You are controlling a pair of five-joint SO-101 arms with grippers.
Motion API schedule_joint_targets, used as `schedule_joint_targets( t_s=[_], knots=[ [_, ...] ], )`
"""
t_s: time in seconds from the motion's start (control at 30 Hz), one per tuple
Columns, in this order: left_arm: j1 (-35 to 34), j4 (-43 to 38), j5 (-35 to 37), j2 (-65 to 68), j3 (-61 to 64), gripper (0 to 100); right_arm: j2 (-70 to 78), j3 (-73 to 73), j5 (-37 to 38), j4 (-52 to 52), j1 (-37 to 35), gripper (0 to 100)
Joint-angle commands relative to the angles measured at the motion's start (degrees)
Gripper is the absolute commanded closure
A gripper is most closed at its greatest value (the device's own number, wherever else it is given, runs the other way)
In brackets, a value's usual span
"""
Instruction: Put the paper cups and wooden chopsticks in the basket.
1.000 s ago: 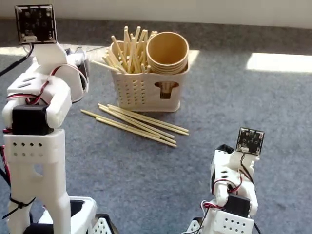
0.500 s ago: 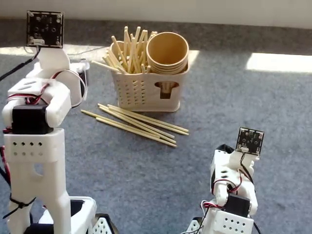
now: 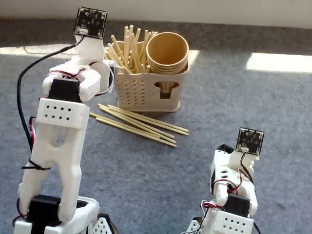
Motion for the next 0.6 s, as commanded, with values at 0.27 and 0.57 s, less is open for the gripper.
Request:
schedule_joint_targets(
  t_s=[0.27, 0.57],
  knots=[
    [-0.75, 20.66, -0.79, -7.78, -13.41, 88, -0.48, 7.87, -0.09, -1.54, 0.66, 99.3],
    [4.88, 31.47, -15.30, -8.22, -11.56, 87, -0.48, 7.87, -0.09, -1.54, 0.66, 99.3]
  ],
)
